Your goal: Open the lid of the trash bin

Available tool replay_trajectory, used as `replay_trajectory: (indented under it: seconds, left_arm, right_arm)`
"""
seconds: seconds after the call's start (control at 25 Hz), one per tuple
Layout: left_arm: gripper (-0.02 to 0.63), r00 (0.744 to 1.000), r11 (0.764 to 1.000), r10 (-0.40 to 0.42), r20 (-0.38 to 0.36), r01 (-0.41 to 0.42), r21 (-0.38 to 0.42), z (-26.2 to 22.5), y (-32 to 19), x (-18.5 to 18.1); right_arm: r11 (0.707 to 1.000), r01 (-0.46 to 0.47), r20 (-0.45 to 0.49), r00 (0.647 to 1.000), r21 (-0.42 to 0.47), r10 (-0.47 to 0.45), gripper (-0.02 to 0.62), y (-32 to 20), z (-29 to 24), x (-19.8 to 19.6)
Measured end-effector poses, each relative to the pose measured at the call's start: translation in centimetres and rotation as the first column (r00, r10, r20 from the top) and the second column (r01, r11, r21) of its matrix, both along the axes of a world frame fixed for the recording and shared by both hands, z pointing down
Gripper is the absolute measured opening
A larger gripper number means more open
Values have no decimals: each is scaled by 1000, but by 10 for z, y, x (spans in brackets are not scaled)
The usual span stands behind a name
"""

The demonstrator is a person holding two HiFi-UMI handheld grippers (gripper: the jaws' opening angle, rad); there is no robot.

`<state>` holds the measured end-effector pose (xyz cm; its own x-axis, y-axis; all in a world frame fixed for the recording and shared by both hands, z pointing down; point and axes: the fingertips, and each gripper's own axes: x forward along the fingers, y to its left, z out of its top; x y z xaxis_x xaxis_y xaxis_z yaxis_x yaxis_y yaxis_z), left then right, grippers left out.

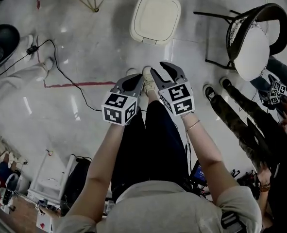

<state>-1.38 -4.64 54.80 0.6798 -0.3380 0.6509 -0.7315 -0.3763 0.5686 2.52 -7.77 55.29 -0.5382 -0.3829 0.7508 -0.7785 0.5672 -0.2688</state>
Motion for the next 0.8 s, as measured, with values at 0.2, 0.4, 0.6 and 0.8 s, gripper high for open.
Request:
replay_trajectory:
  seconds: [0.2,0.4,0.6,0.8]
  left_arm:
    - [-3,1000,999,-22,1,22,-32,45,1,6]
    - [-3,999,997,-52,11,52,-52,83,-4,3]
    - [-3,995,994,-96,16,97,-54,109,-18,-3]
    - [-3,994,992,-112,10,113,-52,127,-28,-3]
  right_arm:
    - [1000,11,-24,1000,-16,-11,121,-10,53,-3]
    - [999,26,-47,999,-30,-28,121,-22,97,-9]
    - [999,28,-85,996,-35,-31,121,-38,130,-11]
    - [999,41,-111,993,-7,-42,126,-59,146,-14]
